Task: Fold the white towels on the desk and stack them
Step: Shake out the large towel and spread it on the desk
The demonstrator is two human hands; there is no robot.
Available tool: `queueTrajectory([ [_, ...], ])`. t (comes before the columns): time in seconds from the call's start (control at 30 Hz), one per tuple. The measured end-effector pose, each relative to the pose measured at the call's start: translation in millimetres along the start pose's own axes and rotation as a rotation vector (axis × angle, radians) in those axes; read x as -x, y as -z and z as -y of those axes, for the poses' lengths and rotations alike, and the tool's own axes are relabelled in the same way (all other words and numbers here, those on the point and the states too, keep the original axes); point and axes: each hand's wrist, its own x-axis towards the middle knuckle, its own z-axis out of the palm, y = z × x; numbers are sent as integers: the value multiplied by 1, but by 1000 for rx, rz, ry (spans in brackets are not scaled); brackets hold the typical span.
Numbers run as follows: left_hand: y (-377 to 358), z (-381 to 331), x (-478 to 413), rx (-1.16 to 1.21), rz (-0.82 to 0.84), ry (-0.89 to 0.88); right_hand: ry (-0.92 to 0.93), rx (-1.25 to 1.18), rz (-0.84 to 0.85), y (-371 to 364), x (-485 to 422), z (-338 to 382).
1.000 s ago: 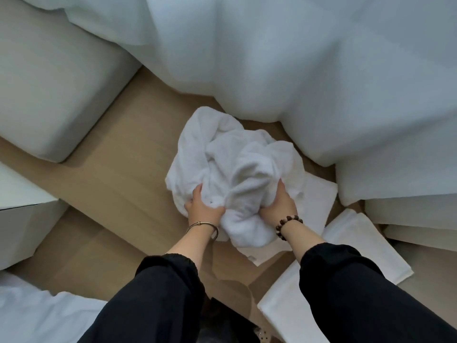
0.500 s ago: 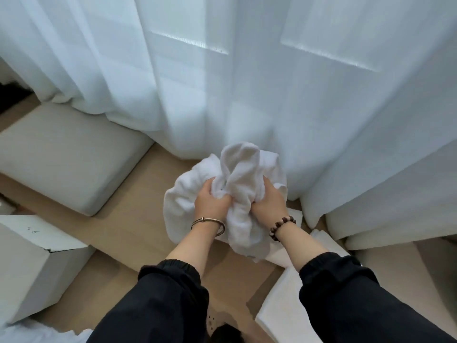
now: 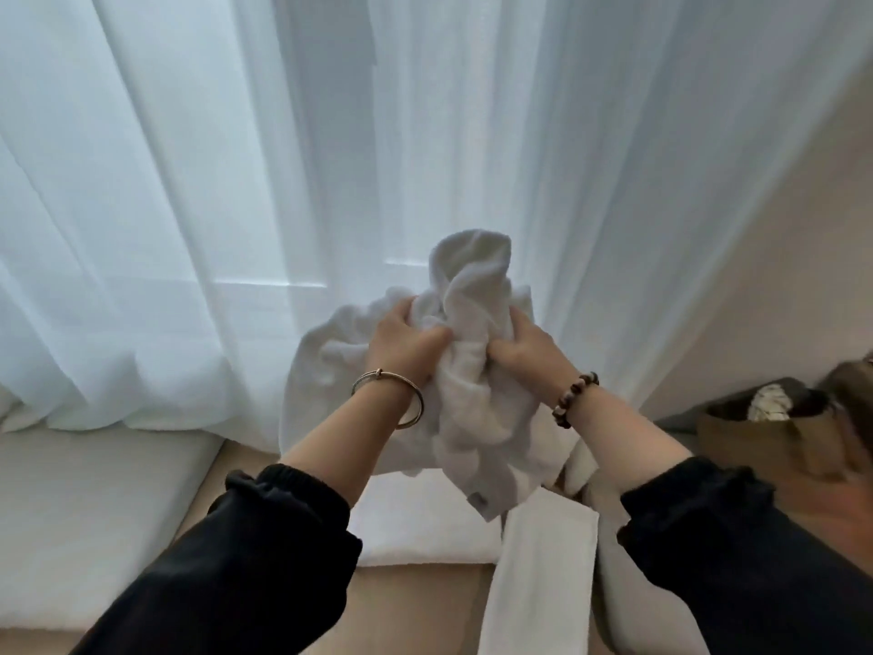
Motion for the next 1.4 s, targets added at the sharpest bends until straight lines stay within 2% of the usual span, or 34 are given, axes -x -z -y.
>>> queueTrajectory([
  [0.17, -29, -56, 12, 173, 210, -92, -69, 52, -216, 61, 34, 17],
  [0.33, -93, -91, 48, 250, 482, -74, -170, 136, -403, 129, 87, -2],
  [0.6, -250, -125, 147, 193, 951, -71, -418, 179, -489, 243, 226, -57],
  [0.7, -322, -132, 192, 194, 1111, -2, -486, 277, -537, 290, 275, -85],
  [0.9, -465, -155, 304, 250, 1400, 186, -776, 465, -689, 387, 374, -166],
  [1.0, -527, -176, 363, 282, 1505, 236, -962, 524, -813, 433, 426, -204],
  [1.1, -579, -200, 413, 282, 1611, 244, -1057, 536, -926, 479, 472, -226],
  [1.23, -640, -243, 462, 290, 1709, 200, -1100, 591, -1098, 540, 514, -237],
  [1.4, -709, -299, 501, 369, 1726, 73, -1081, 641, -1377, 609, 539, -256],
])
